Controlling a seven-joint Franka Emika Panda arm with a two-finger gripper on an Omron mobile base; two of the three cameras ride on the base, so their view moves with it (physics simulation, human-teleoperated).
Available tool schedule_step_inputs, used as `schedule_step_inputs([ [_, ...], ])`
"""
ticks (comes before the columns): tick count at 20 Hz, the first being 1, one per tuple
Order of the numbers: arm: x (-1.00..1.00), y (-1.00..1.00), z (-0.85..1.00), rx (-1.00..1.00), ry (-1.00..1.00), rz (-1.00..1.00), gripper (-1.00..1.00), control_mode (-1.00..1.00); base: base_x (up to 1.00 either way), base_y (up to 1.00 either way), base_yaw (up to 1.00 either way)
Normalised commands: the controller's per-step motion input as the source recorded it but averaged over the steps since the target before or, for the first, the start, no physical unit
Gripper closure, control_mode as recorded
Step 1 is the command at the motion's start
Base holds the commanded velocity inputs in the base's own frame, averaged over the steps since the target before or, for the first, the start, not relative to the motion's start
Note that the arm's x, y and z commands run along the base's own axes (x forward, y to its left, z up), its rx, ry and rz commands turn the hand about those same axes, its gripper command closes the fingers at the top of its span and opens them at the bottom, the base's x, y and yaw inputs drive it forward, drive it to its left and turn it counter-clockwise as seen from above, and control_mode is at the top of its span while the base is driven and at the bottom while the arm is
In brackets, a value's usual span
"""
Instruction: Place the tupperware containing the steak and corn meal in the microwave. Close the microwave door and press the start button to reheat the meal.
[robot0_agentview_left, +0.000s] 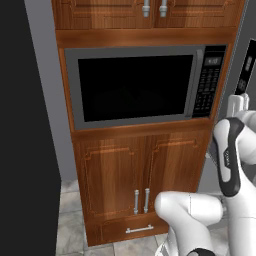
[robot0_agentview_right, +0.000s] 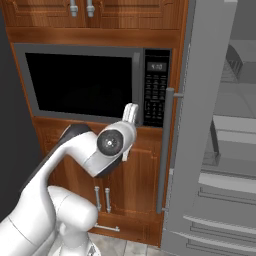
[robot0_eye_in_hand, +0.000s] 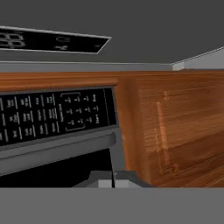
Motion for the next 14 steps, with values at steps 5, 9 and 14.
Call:
schedule_step_inputs([
  [5,0.08,-0.02,-0.11,0.32,-0.07,-0.05,1.00,-1.00,0.00,0.00,0.00],
  [9,0.04,-0.10,0.00,0.22,-0.17,0.00,1.00,-1.00,0.00,0.00,0.00],
  [14,0.04,-0.04,0.06,0.01,-0.21,0.00,1.00,-1.00,0.00,0.00,0.00],
])
